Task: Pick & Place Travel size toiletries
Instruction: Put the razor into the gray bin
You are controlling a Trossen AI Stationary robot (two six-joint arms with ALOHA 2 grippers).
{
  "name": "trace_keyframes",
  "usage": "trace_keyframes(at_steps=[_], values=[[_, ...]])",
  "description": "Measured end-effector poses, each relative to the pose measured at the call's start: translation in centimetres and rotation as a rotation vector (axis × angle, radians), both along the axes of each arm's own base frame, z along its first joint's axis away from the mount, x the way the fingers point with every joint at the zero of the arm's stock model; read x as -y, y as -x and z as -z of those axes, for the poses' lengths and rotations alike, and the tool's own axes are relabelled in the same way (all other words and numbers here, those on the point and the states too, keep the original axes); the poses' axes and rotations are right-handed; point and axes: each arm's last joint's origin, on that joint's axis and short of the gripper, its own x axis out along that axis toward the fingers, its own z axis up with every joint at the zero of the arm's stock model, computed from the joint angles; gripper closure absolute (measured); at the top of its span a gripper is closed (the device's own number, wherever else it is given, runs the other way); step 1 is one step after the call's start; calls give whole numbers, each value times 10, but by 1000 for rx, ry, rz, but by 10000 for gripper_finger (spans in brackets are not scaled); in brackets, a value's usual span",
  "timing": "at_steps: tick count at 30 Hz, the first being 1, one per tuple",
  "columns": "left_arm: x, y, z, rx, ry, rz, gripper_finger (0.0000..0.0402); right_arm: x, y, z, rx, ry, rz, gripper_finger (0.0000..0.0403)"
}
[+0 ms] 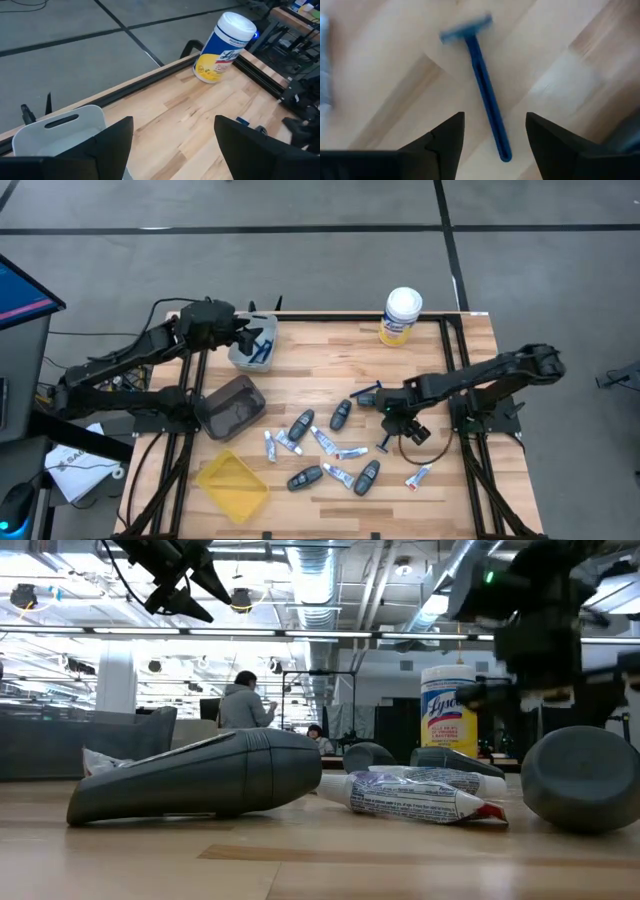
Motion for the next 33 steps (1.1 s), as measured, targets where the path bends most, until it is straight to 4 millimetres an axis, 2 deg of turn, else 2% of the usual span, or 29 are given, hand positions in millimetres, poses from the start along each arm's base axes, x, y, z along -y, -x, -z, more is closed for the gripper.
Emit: trace_keyframes(at_steps=[5, 8, 11, 16, 23, 29, 33], values=[[0, 0, 0, 1, 0, -1, 129, 1, -8, 30, -129, 56, 19, 193], [0, 0, 0, 2, -1, -1, 129, 2, -11, 35, -160, 100, 67, 201], [0, 0, 0, 2, -1, -1, 129, 1, -13, 34, -157, 121, 80, 230], [0, 0, -1, 7, -4, -2, 129, 3, -11, 26, -103, 147, 62, 309], [0, 0, -1, 6, -5, -4, 129, -1, -11, 30, -139, 170, 91, 384], [0, 0, -1, 8, -2, 4, 129, -5, -12, 26, -133, 166, 194, 392], [0, -1, -1, 11, -1, 9, 129, -3, -16, 3, -52, 134, 267, 397]])
